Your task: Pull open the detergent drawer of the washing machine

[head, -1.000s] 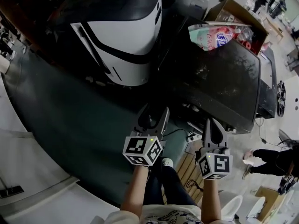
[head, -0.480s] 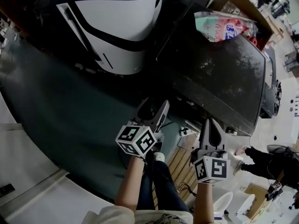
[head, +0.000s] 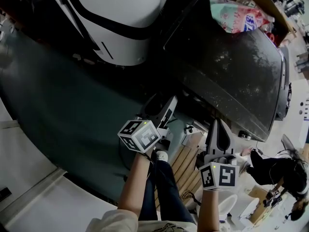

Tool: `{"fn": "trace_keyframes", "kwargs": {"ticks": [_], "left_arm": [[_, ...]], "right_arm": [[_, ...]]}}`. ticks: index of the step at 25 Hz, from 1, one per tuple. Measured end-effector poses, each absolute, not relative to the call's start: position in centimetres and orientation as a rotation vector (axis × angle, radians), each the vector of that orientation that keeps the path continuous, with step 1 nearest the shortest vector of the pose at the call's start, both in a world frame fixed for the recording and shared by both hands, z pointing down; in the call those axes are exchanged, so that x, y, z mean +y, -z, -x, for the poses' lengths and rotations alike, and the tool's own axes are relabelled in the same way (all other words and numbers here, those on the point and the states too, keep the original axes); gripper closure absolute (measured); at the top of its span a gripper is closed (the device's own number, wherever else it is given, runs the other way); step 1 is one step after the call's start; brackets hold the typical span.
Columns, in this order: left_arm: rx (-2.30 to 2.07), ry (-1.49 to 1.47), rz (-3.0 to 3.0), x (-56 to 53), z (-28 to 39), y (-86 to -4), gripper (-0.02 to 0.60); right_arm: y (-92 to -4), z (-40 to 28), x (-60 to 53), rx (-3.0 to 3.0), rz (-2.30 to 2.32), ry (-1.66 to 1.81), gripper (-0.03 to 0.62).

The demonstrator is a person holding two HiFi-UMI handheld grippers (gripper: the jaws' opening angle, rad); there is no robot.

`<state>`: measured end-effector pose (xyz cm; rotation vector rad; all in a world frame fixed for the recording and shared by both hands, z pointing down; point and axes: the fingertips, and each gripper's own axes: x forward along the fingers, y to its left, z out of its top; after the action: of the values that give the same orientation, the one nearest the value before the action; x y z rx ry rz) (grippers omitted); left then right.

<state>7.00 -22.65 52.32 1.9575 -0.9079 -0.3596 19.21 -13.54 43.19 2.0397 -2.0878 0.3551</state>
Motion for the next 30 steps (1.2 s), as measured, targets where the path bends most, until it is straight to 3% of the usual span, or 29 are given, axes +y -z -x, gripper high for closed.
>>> {"fn": "trace_keyframes", "kwargs": {"ticks": [30], "left_arm": [[-0.559, 0.760, -1.807, -24.9, -9.1, -54.0, 0.303]], "right_arm": [[-47.4, -20.1, -14.1, -2.096, -2.038, -0.427, 0.580]]}}
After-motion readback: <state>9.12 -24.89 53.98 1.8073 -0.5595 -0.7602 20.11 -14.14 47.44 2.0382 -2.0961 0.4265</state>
